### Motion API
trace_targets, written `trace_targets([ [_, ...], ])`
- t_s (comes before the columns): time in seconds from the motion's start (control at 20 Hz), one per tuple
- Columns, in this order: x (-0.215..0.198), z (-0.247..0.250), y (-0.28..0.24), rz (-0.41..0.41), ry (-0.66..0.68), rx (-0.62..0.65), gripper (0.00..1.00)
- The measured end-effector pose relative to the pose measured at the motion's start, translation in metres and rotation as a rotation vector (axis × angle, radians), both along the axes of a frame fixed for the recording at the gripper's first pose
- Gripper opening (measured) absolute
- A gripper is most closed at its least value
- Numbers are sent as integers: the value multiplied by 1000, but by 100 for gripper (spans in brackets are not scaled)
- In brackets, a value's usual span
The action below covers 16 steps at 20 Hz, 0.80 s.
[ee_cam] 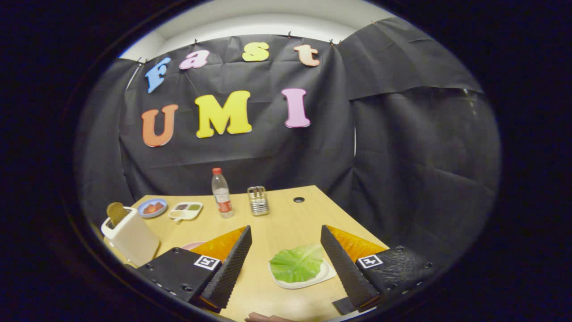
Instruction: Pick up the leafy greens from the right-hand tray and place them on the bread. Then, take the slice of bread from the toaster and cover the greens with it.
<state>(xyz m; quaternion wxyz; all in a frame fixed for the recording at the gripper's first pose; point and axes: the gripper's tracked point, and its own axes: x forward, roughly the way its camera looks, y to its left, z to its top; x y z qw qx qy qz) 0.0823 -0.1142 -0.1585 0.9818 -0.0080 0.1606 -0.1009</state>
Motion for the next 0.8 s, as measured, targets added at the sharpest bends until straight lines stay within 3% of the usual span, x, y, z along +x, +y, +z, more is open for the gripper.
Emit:
trace_targets([
  [0.1,16,-18,-15,-24,25,3,96],
  [0.6,79,-112,-53,24,198,-33,96],
  [0.8,86,-149,-72,-23,294,21,96],
])
